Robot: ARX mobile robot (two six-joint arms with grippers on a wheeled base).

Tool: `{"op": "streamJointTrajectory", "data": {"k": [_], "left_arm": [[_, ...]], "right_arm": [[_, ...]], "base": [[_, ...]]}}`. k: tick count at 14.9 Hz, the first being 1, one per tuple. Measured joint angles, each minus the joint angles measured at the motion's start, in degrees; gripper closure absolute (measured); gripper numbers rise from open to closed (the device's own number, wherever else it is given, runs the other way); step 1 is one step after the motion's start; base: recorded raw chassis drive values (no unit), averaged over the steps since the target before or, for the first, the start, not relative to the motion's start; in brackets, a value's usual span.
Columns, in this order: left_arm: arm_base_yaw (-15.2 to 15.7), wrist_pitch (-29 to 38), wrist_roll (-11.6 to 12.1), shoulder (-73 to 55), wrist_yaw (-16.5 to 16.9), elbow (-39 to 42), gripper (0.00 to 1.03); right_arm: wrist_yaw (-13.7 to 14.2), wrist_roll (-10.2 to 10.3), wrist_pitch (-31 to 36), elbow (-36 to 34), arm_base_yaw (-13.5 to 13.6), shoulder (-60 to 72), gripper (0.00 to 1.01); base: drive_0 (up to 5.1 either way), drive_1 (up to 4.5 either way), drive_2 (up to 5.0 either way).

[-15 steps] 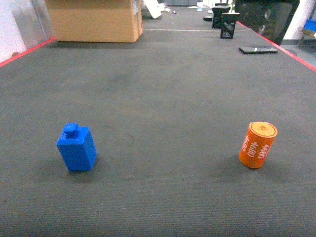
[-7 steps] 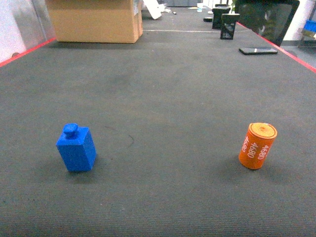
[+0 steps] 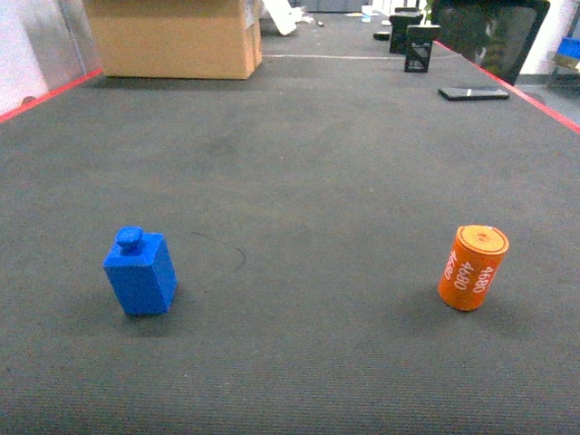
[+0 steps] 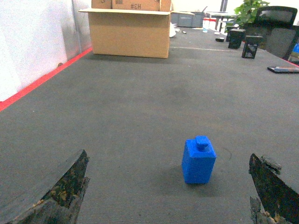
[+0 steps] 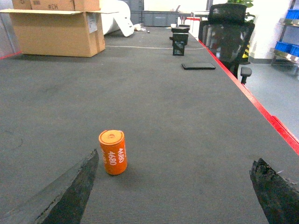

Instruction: Sort blue parts and orange caps into right shelf containers

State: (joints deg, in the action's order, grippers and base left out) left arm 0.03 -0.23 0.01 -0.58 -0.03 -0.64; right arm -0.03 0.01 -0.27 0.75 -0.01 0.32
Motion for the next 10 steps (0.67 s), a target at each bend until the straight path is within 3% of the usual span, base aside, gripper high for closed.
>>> {"op": "streamJointTrajectory", "data": {"k": [10], "left_arm": [[0.0, 0.0, 0.0, 0.0, 0.0, 0.0, 0.05]], "right_arm": [[0.0, 0.0, 0.0, 0.0, 0.0, 0.0, 0.03]], "base": [[0.0, 0.0, 0.0]]}}
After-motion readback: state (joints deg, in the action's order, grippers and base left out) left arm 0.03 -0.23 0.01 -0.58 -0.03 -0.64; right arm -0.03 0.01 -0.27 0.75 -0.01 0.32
